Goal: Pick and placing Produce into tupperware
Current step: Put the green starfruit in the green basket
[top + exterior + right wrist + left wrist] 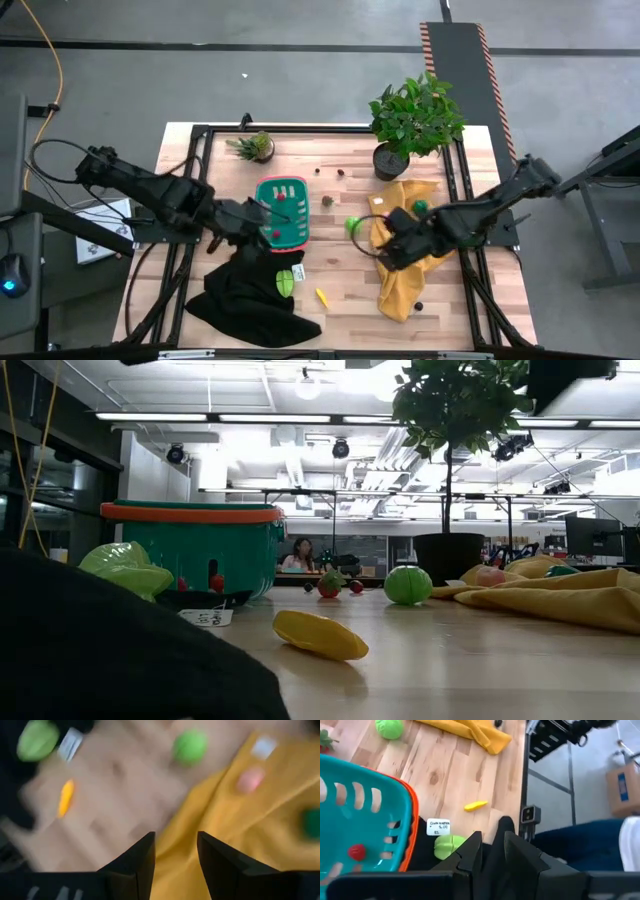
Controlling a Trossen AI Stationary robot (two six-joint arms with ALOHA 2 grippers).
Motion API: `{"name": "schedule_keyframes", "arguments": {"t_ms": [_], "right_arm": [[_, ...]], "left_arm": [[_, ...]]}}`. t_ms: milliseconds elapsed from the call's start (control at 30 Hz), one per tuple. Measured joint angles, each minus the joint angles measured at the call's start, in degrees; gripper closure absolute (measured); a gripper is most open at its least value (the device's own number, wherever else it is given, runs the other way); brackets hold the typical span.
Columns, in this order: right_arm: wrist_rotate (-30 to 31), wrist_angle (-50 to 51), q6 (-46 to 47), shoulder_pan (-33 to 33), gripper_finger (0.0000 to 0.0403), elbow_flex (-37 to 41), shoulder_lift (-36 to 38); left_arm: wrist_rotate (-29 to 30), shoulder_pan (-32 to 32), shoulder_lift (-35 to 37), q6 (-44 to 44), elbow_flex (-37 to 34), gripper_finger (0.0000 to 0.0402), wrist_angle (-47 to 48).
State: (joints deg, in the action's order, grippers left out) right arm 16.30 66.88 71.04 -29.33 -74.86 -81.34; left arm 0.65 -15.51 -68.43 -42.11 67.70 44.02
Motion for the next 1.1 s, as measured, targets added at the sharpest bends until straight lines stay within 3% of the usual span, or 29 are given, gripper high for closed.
{"name": "schedule_keyframes", "arguments": {"t_ms": [133, 400, 500, 633, 833, 1100], "right_arm": [[-6.43, -7.77, 5.67, -4.25, 0.0265, 6.91, 4.39], [-6.83, -6.64, 10.12, -11.79, 0.0265, 10.63, 6.01], [-6.11, -4.94, 9.97, -12.77, 0.0265, 10.63, 5.72], [-5.90, -2.17, 10.12, -13.65, 0.0265, 10.63, 5.99], [-5.22, -1.12, 10.06, -13.85, 0.0265, 10.61, 6.26], [-2.44, 0.99, 10.51, -13.59, 0.0265, 10.61, 6.36]], "left_arm": [[3.53, -2.08, -2.86, -7.93, 0.03, 0.0328, -3.25], [2.16, -5.22, -11.39, -16.87, 0.02, 0.0328, -13.35], [-0.96, -6.98, -14.22, -15.19, -0.01, 0.0328, -18.95], [-1.97, -10.11, -15.78, -6.31, 0.05, 0.0328, -26.12], [-1.21, -12.37, -15.84, 8.00, 1.23, 0.0328, -25.07], [0.47, -10.60, -15.80, -3.98, 5.03, 0.0328, -20.00]]}}
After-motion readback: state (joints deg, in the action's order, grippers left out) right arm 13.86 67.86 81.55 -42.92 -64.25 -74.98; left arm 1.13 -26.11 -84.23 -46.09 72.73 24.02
